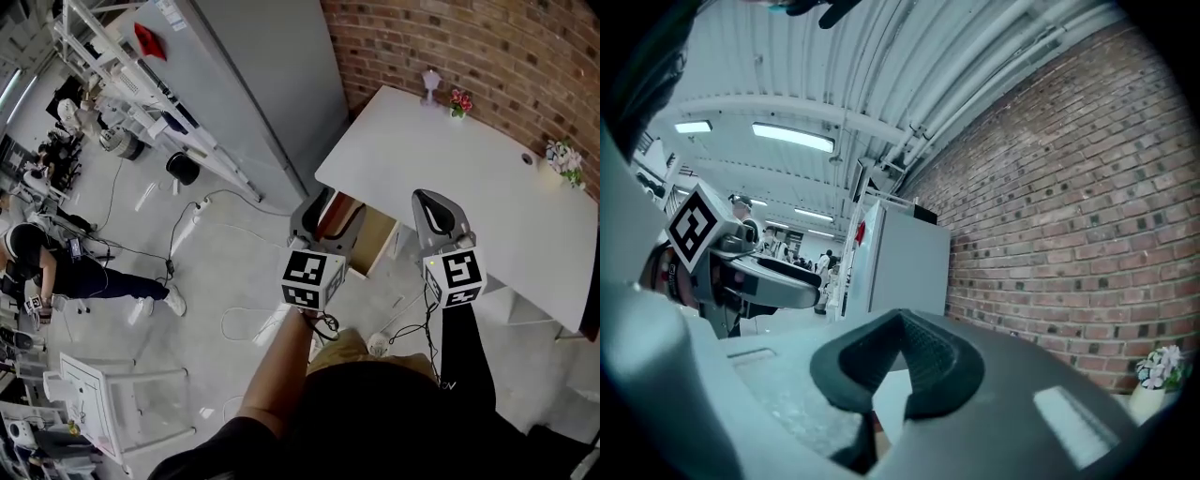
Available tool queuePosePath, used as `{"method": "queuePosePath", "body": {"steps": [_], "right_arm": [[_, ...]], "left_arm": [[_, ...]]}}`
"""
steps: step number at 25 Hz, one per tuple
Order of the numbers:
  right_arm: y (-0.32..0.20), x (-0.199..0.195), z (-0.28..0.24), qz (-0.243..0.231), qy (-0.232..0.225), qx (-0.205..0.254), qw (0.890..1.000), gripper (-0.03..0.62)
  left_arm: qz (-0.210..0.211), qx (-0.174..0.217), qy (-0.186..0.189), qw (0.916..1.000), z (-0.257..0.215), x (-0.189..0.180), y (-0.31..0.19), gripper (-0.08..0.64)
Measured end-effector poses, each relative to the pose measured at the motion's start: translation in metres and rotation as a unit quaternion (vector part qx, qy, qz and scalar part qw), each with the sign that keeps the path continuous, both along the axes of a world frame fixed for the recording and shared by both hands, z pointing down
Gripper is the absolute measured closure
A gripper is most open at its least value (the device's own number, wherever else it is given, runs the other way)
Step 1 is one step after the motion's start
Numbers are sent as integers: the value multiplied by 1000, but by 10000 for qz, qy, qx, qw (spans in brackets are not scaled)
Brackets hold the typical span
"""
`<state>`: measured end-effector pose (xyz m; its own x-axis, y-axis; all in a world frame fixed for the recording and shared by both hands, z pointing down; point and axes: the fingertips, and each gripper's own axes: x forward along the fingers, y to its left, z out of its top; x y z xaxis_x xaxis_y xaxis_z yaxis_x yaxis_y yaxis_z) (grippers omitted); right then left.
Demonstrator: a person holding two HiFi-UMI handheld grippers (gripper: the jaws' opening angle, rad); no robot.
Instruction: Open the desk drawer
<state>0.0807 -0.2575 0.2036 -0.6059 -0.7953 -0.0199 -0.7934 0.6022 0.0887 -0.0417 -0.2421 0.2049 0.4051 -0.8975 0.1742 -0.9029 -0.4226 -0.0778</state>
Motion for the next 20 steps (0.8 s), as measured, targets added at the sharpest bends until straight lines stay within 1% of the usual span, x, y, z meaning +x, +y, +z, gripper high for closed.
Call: {"method": "queuePosePath", "body": {"steps": [2,6,10,12,16,17,18,20], "right_arm": [[-2,-3,-4,-10,-12,45,10000,593],[-8,-14,-8,-89,153,145,9997,592],[-9,-24,-11,-139,199,198,9995,592],[-11,-29,-14,-157,135,195,9996,592],[-12,-42,-15,-255,117,205,9994,592],[-12,-44,-15,-277,126,208,9993,592],[-11,-47,-15,-292,134,205,9993,592],[-10,-50,-14,-312,141,189,9992,592]], "left_arm": [[-35,49,48,10000,-3,-1,-3,279],[-70,105,193,9997,-5,-9,-9,279],[-112,-23,273,9996,2,-20,-13,292],[-125,-107,301,9994,5,-22,-14,324],[-253,-134,279,9992,6,-29,-15,402],[-289,-140,283,9991,5,-33,-14,446],[-309,-139,311,9989,5,-36,-14,541],[-343,-90,405,9985,1,-43,-11,551]]}}
